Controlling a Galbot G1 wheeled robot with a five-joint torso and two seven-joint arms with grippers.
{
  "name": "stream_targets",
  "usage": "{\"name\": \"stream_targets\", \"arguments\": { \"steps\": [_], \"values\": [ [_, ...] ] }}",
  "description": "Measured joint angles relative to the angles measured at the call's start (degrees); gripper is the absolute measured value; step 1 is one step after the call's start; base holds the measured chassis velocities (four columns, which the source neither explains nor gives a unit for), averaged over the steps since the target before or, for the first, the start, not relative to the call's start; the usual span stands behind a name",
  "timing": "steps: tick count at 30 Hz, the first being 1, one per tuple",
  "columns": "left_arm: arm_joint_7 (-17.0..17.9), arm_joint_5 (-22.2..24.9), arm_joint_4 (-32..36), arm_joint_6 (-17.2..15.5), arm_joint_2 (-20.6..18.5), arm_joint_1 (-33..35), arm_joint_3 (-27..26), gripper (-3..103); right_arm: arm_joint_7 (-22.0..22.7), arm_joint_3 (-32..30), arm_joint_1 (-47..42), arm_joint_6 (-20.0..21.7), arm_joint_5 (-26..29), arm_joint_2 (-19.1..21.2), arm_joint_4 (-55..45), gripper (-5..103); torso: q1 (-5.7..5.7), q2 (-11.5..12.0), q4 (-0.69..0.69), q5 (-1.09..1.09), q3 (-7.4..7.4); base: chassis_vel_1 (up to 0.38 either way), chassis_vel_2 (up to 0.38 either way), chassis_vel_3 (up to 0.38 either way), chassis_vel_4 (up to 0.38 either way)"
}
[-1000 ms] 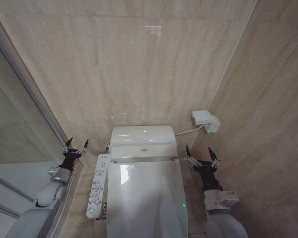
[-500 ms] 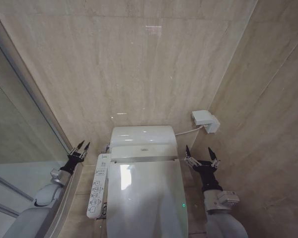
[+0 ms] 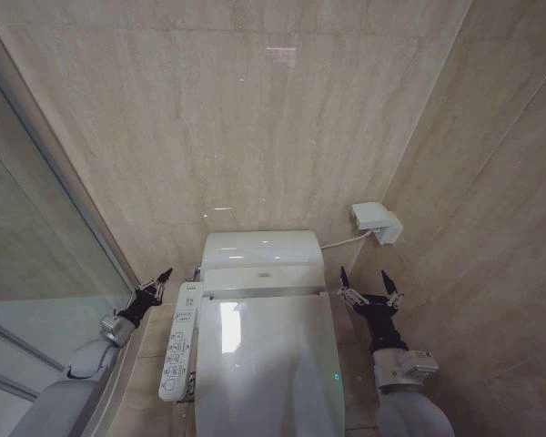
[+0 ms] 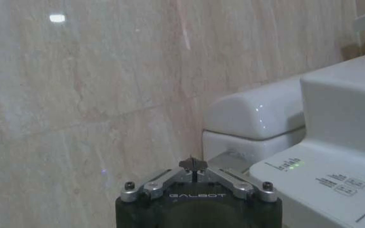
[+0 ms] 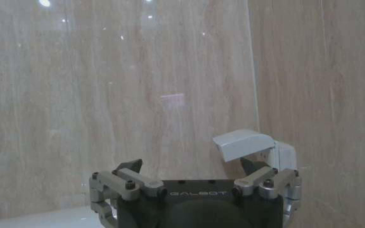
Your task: Open the toilet lid, clean the toilet bowl with a toilet brush, close the toilet lid, and flush.
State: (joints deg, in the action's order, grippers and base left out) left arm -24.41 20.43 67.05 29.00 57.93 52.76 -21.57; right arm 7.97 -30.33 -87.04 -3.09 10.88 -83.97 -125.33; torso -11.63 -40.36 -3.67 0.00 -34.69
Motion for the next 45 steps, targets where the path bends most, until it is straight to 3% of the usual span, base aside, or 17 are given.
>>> {"name": "stream_targets", "arguments": {
  "steps": [24,45],
  "values": [
    [-1.4,-1.3,0.1,0.7,0.1,-1.1,2.7,0,0.0,0.0,0.0,0.0,0.0,0.0,0.0,100,0.00,0.0,0.00,0.00,0.00,0.000,0.000,0.000,0.000],
    [-3.3,-2.5,-7.6,2.5,1.7,-6.1,5.4,0,0.0,0.0,0.0,0.0,0.0,0.0,0.0,100,0.00,0.0,0.00,0.01,0.00,0.000,0.000,0.000,0.000]
  ]
}}
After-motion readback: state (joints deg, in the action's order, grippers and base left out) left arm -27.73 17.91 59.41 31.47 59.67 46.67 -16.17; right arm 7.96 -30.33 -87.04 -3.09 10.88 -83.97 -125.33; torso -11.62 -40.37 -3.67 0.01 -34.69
